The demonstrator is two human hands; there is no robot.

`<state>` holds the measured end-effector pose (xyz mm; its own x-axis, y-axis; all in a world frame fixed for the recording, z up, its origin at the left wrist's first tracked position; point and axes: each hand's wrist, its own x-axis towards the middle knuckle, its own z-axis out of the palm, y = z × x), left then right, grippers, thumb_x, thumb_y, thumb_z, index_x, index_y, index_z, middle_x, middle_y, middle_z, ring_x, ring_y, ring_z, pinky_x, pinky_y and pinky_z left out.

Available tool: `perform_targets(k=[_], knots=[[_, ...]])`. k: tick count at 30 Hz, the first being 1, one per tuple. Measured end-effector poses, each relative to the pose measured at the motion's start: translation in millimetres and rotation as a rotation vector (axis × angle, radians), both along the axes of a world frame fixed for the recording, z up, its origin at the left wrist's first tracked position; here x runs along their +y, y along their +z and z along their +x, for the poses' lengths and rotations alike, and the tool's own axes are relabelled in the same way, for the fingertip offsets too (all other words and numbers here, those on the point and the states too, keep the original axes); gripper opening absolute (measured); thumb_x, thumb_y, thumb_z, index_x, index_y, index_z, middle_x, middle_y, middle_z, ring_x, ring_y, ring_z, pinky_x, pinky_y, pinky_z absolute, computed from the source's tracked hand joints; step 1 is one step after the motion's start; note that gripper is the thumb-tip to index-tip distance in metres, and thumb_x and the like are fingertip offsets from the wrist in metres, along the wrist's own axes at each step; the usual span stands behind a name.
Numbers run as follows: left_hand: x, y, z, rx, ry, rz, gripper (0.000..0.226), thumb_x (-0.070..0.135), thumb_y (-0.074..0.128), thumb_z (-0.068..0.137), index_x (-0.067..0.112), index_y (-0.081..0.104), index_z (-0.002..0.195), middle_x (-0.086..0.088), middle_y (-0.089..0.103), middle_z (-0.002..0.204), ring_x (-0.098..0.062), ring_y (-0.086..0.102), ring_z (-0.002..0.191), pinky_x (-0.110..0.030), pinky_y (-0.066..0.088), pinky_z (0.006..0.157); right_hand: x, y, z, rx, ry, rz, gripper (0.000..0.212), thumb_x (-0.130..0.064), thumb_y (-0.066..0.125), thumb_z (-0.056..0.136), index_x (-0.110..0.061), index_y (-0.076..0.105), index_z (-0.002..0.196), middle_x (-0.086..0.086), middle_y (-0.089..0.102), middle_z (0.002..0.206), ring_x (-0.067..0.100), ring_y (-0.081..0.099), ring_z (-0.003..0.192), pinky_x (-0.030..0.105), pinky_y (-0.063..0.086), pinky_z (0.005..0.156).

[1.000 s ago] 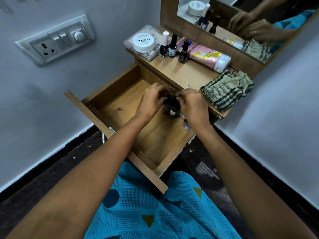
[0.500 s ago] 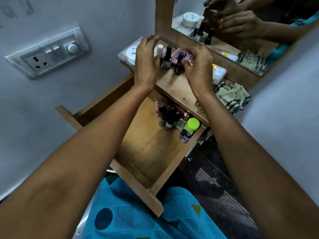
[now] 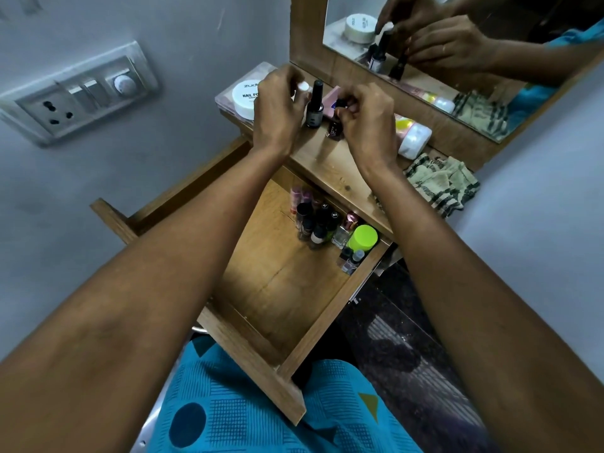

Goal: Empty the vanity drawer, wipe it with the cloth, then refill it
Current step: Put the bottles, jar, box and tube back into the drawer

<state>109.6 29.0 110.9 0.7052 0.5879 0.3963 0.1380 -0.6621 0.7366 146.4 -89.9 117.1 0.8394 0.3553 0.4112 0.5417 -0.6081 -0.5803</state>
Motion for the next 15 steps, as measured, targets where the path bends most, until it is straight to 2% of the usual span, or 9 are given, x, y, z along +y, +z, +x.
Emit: perform_targets(k=[2, 6, 9, 12, 15], knots=[[-1.9, 1.6, -3.1, -0.011, -0.001, -0.019, 0.016, 0.006, 0.056, 0.087, 0.001, 0.061, 0.101, -0.011, 0.066, 0.103, -0.015, 0.06, 0.095, -0.012, 0.041, 0.073, 0.5, 1.7, -1.4, 0.014, -0.003, 0.007, 0.022, -0.005, 0.058, 0.086, -0.006, 0.063, 0.107, 0.007, 0.062, 0.109, 0.015, 0.06, 0.094, 0.02, 0.051, 0.078], [-7.7, 4.2, -16.9, -0.02, -0.024, -0.03, 0.018, 0.006, 0.057, 0.087, 0.001, 0.062, 0.104, -0.011, 0.066, 0.105, -0.012, 0.059, 0.094, -0.006, 0.041, 0.073, -3.9, 4.1, -9.1, 0.034, 0.025, 0.041, 0.023, -0.004, 0.06, 0.085, -0.007, 0.064, 0.107, 0.007, 0.064, 0.107, 0.007, 0.056, 0.086, 0.009, 0.044, 0.072], [-15.1, 7.2, -33.3, -0.02, -0.054, -0.035, 0.021, 0.006, 0.058, 0.087, 0.001, 0.062, 0.107, -0.011, 0.066, 0.107, -0.009, 0.058, 0.094, -0.004, 0.041, 0.074, -11.4, 4.7, -20.0, 0.036, 0.03, 0.061, 0.025, -0.004, 0.061, 0.084, -0.005, 0.065, 0.109, 0.01, 0.064, 0.106, 0.011, 0.059, 0.088, 0.012, 0.046, 0.076], [-26.4, 11.8, -52.5, -0.021, -0.097, -0.053, 0.026, 0.007, 0.059, 0.086, 0.003, 0.062, 0.112, -0.01, 0.067, 0.11, -0.007, 0.058, 0.095, -0.01, 0.044, 0.082, -20.6, 5.0, -32.5, 0.039, 0.044, 0.07, 0.026, -0.005, 0.061, 0.084, -0.004, 0.065, 0.109, 0.011, 0.064, 0.108, 0.015, 0.061, 0.093, 0.013, 0.045, 0.078], [-40.6, 14.8, -72.4, -0.021, -0.148, -0.089, 0.03, 0.007, 0.061, 0.086, 0.002, 0.061, 0.115, -0.011, 0.067, 0.113, -0.013, 0.062, 0.1, -0.023, 0.05, 0.091, -30.0, 6.4, -47.3, 0.053, 0.052, 0.075, 0.026, -0.004, 0.062, 0.083, -0.004, 0.066, 0.108, 0.011, 0.065, 0.107, 0.014, 0.061, 0.089, 0.011, 0.045, 0.076]])
